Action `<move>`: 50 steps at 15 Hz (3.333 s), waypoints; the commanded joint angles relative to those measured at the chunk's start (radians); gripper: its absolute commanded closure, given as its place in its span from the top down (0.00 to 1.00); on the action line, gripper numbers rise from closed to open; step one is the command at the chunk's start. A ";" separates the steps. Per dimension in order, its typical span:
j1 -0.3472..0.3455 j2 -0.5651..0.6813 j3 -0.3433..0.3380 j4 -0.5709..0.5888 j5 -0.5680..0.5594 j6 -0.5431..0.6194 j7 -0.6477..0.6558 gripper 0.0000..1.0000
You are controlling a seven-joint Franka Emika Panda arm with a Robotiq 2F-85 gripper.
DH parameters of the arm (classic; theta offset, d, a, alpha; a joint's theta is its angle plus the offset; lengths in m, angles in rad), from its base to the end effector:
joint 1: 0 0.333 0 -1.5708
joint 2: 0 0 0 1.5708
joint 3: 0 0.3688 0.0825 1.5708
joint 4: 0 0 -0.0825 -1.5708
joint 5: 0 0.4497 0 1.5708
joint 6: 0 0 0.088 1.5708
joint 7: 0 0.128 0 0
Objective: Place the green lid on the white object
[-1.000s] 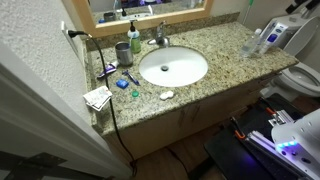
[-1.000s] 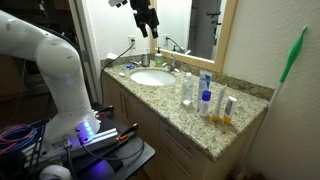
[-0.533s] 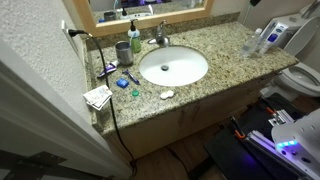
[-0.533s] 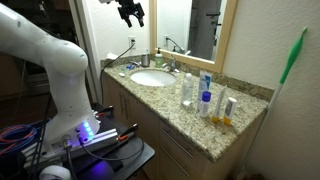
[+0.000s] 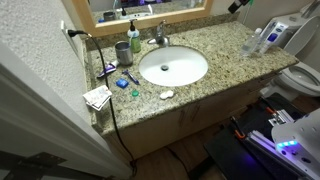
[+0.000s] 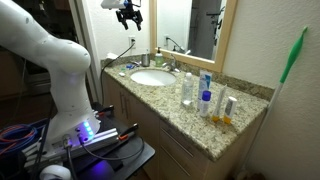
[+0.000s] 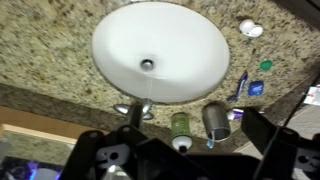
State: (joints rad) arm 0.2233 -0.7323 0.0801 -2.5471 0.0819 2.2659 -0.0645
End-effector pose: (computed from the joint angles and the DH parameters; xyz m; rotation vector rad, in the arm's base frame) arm 0.3860 0.1282 0.5560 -2.9578 -0.4797 -0.6782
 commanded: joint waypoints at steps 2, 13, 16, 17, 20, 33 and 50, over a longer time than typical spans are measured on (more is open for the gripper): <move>0.127 0.312 0.020 0.154 0.074 0.117 -0.134 1.00; 0.208 0.592 0.039 0.262 0.258 0.102 -0.431 1.00; 0.171 0.577 0.088 0.236 0.245 0.089 -0.413 1.00; 0.169 0.613 0.102 0.252 0.250 0.090 -0.427 1.00; 0.166 0.648 0.112 0.276 0.249 0.090 -0.434 1.00; 0.146 0.964 0.237 0.532 0.027 0.049 -0.382 1.00; 0.219 1.275 0.248 0.708 -0.236 0.274 -0.254 1.00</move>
State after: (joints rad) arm 0.4408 0.4992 0.3330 -1.8737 -0.1181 2.5085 -0.3490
